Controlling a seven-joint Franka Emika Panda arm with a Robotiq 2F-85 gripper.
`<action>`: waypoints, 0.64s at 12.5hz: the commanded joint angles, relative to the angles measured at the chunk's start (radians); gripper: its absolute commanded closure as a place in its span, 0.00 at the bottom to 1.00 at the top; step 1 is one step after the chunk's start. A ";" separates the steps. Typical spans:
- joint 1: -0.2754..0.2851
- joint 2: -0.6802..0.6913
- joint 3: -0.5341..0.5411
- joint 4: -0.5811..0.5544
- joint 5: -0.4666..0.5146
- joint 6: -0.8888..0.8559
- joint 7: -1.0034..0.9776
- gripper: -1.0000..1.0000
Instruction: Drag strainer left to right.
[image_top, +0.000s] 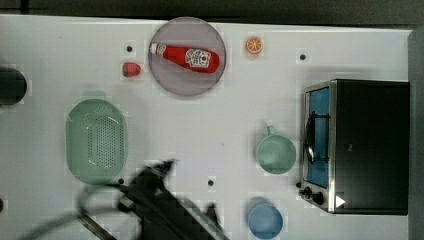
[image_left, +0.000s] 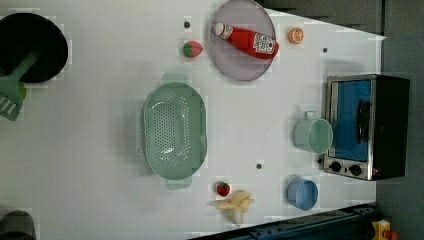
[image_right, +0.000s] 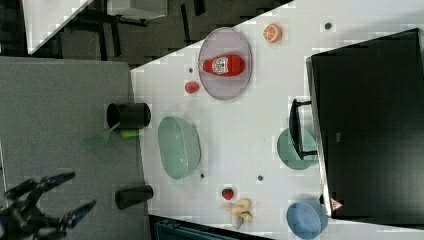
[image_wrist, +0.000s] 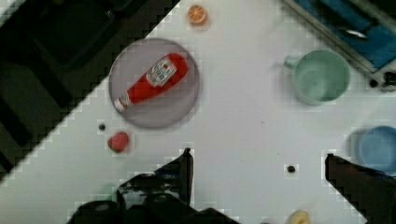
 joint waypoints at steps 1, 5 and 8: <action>0.043 0.193 0.147 -0.067 0.008 0.036 0.080 0.00; 0.042 0.392 0.309 -0.067 0.008 0.227 0.361 0.00; 0.043 0.557 0.364 -0.067 0.008 0.360 0.620 0.00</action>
